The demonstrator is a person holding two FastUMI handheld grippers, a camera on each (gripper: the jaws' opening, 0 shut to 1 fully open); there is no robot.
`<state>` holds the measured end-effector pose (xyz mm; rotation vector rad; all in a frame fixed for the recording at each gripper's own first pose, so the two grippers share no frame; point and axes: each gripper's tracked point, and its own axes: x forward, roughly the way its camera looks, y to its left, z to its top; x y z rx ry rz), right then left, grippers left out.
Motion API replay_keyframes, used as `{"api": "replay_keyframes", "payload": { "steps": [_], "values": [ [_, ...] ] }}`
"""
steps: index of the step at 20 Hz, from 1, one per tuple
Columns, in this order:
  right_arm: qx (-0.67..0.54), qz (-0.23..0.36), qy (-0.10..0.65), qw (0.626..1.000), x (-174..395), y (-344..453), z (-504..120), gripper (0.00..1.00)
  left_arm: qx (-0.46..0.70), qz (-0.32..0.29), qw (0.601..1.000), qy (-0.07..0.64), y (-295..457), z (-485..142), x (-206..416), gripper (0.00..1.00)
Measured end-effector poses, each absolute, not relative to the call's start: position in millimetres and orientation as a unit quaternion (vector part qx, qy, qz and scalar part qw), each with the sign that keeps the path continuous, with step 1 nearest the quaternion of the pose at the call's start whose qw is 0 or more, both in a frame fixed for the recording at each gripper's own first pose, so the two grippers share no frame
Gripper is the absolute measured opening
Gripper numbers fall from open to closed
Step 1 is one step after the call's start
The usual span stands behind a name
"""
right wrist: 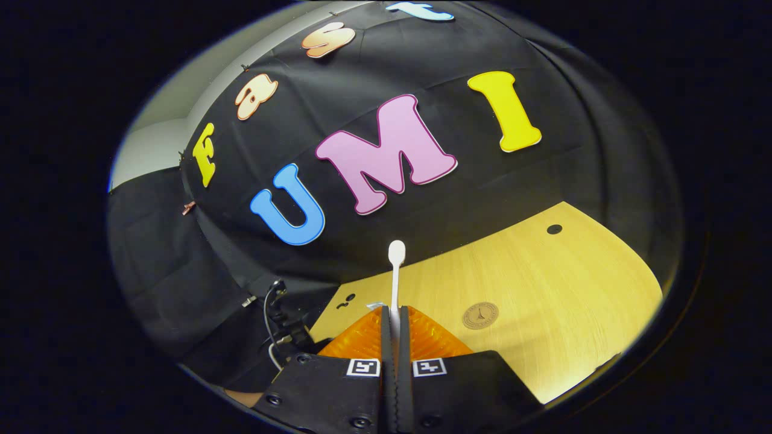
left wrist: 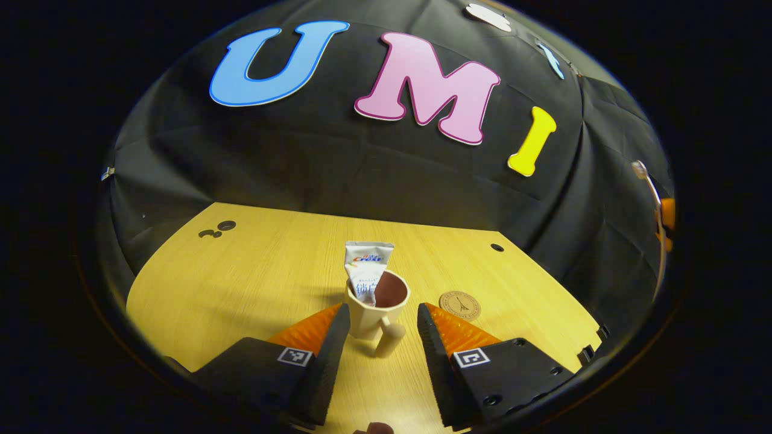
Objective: Put the toothbrush and toothpaste on the desktop into the cup, then pick up the cup and place it on the coaster on the desktop.
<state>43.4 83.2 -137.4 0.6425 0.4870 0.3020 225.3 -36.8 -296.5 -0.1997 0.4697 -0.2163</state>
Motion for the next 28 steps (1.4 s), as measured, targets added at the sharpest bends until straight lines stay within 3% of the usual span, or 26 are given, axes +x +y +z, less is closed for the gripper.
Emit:
{"api": "replay_keyframes", "payload": {
  "steps": [6,7,8,9,13,19,21,22,28],
  "values": [
    [0.316,0.181,0.204,0.909,96.8,118.7,-138.1,0.05,-0.090,-0.128,0.954,0.255,-25.3,-278.8,127.8,0.70],
    [0.318,0.184,0.200,0.908,107.3,124.4,-140.7,0.05,-0.090,-0.127,0.954,0.257,-22.9,-275.1,111.0,0.66],
    [0.320,0.188,0.196,0.908,116.5,129.7,-143.8,0.05,-0.090,-0.129,0.952,0.261,-22.3,-273.1,94.8,0.70],
    [0.321,0.190,0.191,0.908,127.2,136.5,-147.6,0.05,-0.091,-0.131,0.951,0.264,-23.6,-270.1,79.0,0.66],
    [0.322,0.198,0.187,0.907,158.8,168.3,-170.0,0.05,-0.102,-0.120,0.950,0.269,-23.5,-259.9,31.0,0.70],
    [0.317,0.208,0.197,0.904,196.3,214.7,-219.7,0.05,-0.124,-0.073,0.951,0.275,-11.0,-253.7,-8.8,0.70],
    [0.315,0.208,0.200,0.904,207.3,225.0,-235.9,0.05,-0.128,-0.056,0.950,0.280,-4.8,-258.1,-20.1,0.75],
    [0.314,0.209,0.201,0.904,212.8,231.2,-244.3,0.05,-0.133,-0.047,0.949,0.284,-3.6,-259.1,-26.4,0.70],
    [0.298,0.205,0.198,0.911,240.1,244.3,-289.7,0.05,-0.154,-0.009,0.940,0.303,5.2,-280.7,-43.0,0.70]
  ]
}}
